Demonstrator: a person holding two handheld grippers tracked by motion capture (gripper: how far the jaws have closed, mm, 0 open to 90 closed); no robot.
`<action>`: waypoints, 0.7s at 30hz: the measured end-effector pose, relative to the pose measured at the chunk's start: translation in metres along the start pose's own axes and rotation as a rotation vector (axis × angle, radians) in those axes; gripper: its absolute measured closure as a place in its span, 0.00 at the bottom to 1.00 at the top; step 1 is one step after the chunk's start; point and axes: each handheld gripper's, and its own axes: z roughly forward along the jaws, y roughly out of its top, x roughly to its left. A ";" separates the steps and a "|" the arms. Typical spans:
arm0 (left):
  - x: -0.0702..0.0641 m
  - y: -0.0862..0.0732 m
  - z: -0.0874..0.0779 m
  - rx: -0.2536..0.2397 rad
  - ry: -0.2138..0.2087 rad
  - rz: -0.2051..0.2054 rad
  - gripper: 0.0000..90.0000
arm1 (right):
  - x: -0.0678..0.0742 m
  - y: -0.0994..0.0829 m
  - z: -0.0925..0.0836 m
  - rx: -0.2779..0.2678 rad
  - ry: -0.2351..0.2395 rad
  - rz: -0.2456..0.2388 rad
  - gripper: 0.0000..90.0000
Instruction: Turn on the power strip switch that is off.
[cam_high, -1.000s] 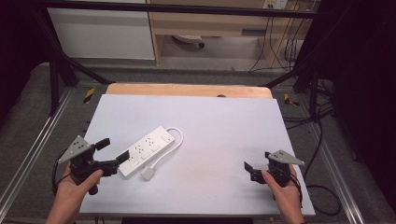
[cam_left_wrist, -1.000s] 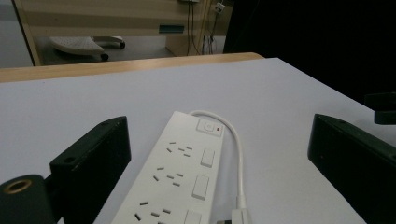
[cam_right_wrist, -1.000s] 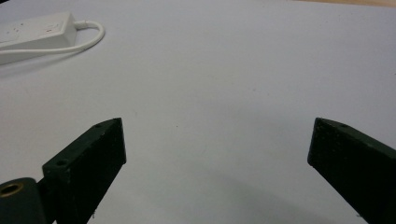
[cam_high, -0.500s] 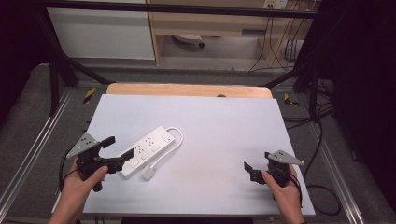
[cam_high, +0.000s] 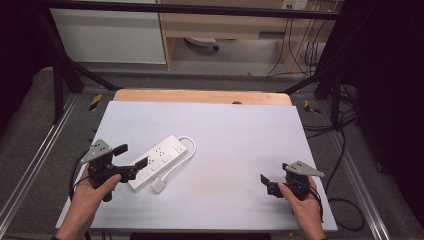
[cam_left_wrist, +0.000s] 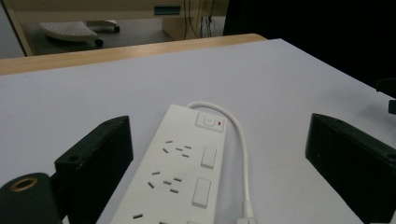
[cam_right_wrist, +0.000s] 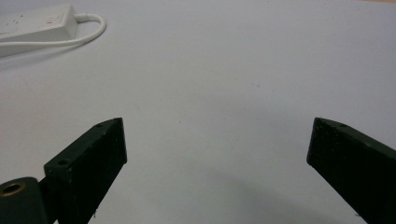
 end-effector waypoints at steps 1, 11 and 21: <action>0.000 0.000 0.001 0.002 -0.003 0.002 0.09 | 0.000 0.000 0.000 0.007 -0.003 0.002 0.06; 0.001 -0.003 0.007 0.022 0.014 0.013 0.11 | -0.002 -0.001 0.000 0.013 -0.003 0.011 0.06; 0.005 -0.007 0.012 0.048 0.024 0.005 0.14 | -0.004 0.000 -0.001 -0.003 0.010 0.042 0.06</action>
